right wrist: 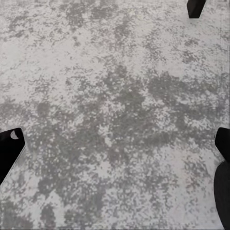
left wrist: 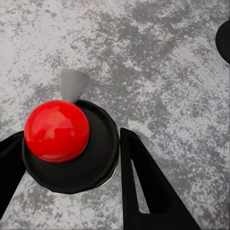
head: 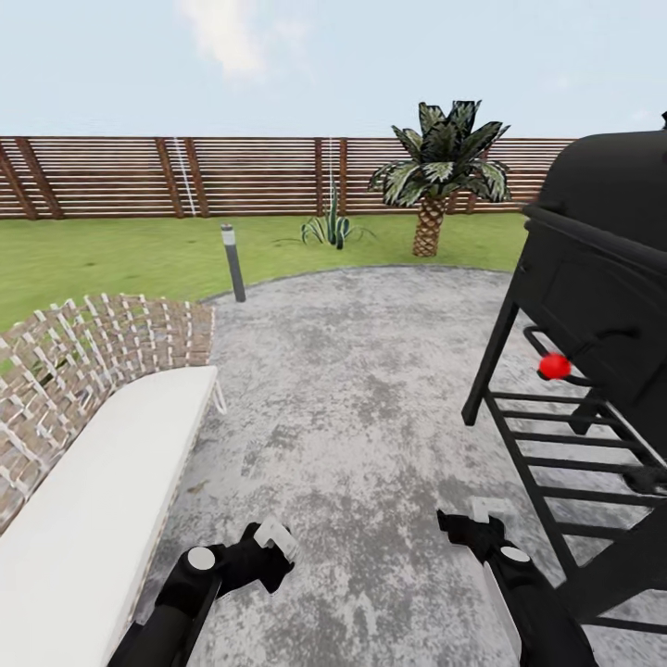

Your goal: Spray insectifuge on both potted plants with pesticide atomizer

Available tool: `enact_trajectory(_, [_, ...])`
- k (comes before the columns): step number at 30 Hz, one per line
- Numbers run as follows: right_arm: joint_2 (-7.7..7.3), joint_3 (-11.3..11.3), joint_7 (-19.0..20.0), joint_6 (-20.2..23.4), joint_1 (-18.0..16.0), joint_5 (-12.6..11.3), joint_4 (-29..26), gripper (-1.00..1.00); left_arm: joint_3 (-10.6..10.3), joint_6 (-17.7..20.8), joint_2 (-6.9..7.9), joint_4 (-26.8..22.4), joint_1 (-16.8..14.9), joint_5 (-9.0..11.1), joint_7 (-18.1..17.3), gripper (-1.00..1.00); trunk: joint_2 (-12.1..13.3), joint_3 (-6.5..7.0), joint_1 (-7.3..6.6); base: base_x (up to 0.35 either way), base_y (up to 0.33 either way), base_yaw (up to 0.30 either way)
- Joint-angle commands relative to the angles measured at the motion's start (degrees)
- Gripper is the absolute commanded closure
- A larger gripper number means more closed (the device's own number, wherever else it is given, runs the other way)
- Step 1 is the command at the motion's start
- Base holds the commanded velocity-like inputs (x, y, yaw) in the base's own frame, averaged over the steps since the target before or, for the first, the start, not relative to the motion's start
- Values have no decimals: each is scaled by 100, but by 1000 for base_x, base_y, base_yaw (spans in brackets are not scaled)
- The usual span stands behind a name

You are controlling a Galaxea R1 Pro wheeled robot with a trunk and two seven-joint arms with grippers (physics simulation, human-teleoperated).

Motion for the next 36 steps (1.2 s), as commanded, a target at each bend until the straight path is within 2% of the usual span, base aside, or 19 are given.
enact_trajectory(1, [1, -10, 30, 34, -2, 37, -12, -100, 3, 24, -2, -8, -3, -34, -37, 100, -2, -5, 3, 340, 88, 0])
enact_trajectory(26, [0, -13, 30, 34, -2, 37, -11, -100, 3, 24, -2, -8, -3, -34, -37, 100, -2, -5, 3, 342, 62, -1])
enact_trajectory(36, [0, -10, 30, 36, -2, 37, -8, -100, 8, 24, -2, -8, -3, -34, -36, 100, -2, -5, 3, 346, 0, -138])
